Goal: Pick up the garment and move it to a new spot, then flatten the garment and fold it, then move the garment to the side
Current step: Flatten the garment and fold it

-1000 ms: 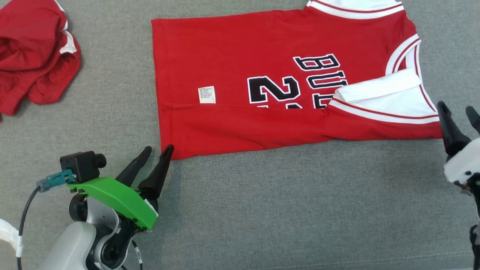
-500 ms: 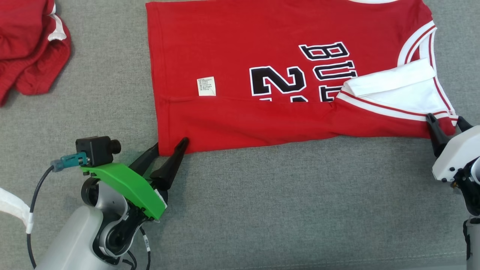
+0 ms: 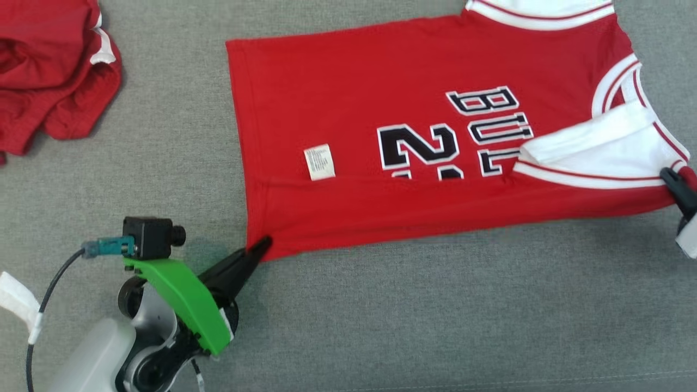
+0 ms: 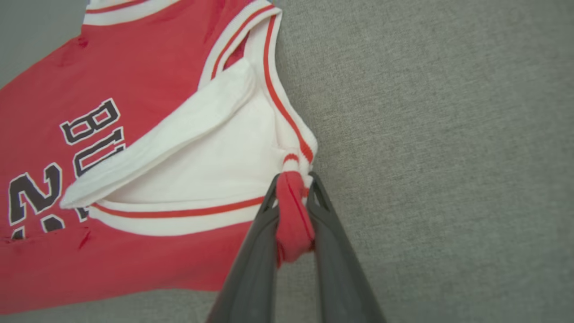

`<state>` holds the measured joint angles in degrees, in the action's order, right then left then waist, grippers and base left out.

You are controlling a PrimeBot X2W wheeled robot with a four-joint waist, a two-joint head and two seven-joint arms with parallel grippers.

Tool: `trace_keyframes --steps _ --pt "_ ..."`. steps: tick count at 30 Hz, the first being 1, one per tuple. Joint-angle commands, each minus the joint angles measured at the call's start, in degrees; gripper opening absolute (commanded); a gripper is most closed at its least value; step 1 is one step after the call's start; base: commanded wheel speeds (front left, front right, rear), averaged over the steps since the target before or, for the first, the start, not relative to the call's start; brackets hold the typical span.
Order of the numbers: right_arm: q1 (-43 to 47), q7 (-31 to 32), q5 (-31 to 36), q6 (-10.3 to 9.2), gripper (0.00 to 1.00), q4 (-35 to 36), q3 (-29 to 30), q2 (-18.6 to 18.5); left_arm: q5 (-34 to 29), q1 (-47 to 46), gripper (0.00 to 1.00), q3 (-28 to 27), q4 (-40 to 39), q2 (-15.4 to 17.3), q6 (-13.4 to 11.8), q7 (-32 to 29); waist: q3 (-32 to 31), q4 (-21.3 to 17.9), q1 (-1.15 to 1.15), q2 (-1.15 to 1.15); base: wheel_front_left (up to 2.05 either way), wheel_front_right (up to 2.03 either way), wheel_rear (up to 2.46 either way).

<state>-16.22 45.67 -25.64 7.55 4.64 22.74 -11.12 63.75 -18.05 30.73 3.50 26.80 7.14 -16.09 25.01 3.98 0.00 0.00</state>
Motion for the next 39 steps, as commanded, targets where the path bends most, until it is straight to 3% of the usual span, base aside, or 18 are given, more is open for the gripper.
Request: trace_keyframes --steps 1,6,9,10,11,12,14,17,20,23,26,29,35,39 --pt "2.2 2.1 -1.2 -0.12 0.0 1.5 1.2 -1.2 0.5 1.7 0.0 0.2 -1.6 1.8 0.2 -0.4 -1.6 0.3 0.0 0.0 0.0 0.0 0.0" --pt "10.8 10.3 -4.7 -0.11 0.0 7.6 3.0 -1.7 1.9 8.7 0.0 2.3 -8.9 5.6 0.4 -0.6 -2.8 0.5 0.0 0.0 0.0 0.0 0.0" --pt "14.9 10.9 -5.4 -0.11 0.0 9.2 2.7 -0.6 1.1 12.2 0.0 3.5 -10.5 5.9 0.1 0.6 -2.5 0.3 0.0 0.0 0.0 0.0 0.0" --pt "16.0 10.3 -5.1 -0.11 0.18 9.1 2.4 -0.3 0.8 13.0 0.21 3.7 -10.4 5.4 -0.2 1.3 -2.4 0.2 0.0 0.0 0.0 0.0 0.0" --pt "16.6 9.5 -4.5 -0.11 0.55 8.9 2.1 -0.2 0.1 13.5 0.42 3.9 -10.2 5.2 -0.7 1.8 -2.3 0.1 0.0 0.0 0.0 0.0 0.0" --pt "17.1 8.5 -3.8 -0.11 1.0 8.4 2.0 0.0 -0.6 13.9 1.0 3.8 -9.9 4.9 -1.3 2.7 -2.3 0.1 0.0 0.0 0.0 0.0 0.0" --pt "17.3 6.7 -3.3 -0.1 1.0 8.3 1.2 -0.1 -1.8 14.5 1.0 3.7 -9.7 4.5 -2.0 4.0 -2.3 0.1 0.0 0.0 0.0 0.0 0.0" --pt "16.3 5.6 -3.7 -0.1 1.0 11.2 0.6 -2.5 -4.4 14.7 1.0 2.3 -11.3 6.9 -3.9 5.7 -2.0 -0.1 0.0 0.0 0.0 0.0 0.0" --pt "11.4 6.0 -4.4 -0.1 1.0 15.5 0.5 -5.2 -7.7 12.0 1.0 -0.8 -13.6 10.1 -6.2 7.0 -0.3 -0.2 0.0 0.0 0.0 0.0 0.0" --pt "3.7 6.7 -2.1 -0.1 1.0 16.7 -0.6 -7.3 -9.2 6.7 1.0 -3.4 -13.8 10.5 -7.5 7.2 2.2 0.5 0.0 0.0 0.0 0.0 0.0" --pt "-7.9 6.7 2.7 -0.08 1.0 13.2 -4.2 -7.4 -11.9 -2.1 1.0 -4.1 -10.3 8.2 -8.7 7.4 5.7 1.5 0.0 0.0 0.0 0.0 0.0" --pt "-17.8 5.4 7.6 -0.09 1.0 6.3 -7.7 -7.9 -14.2 -10.8 1.0 -2.2 -5.2 3.4 -8.1 7.3 8.8 3.4 0.0 0.0 0.0 0.0 0.0" --pt "-31.6 -0.3 16.3 -0.09 1.0 -9.8 -10.7 -7.0 -17.6 -22.2 1.0 3.1 7.8 -5.4 -5.1 7.8 11.6 7.4 0.0 0.0 0.0 0.0 0.0" --pt "-35.8 -2.8 19.1 -0.1 1.0 -17.8 -10.5 -6.6 -18.5 -25.7 1.0 5.6 13.2 -8.5 -2.8 8.3 12.1 8.9 0.0 0.0 0.0 0.0 0.0"
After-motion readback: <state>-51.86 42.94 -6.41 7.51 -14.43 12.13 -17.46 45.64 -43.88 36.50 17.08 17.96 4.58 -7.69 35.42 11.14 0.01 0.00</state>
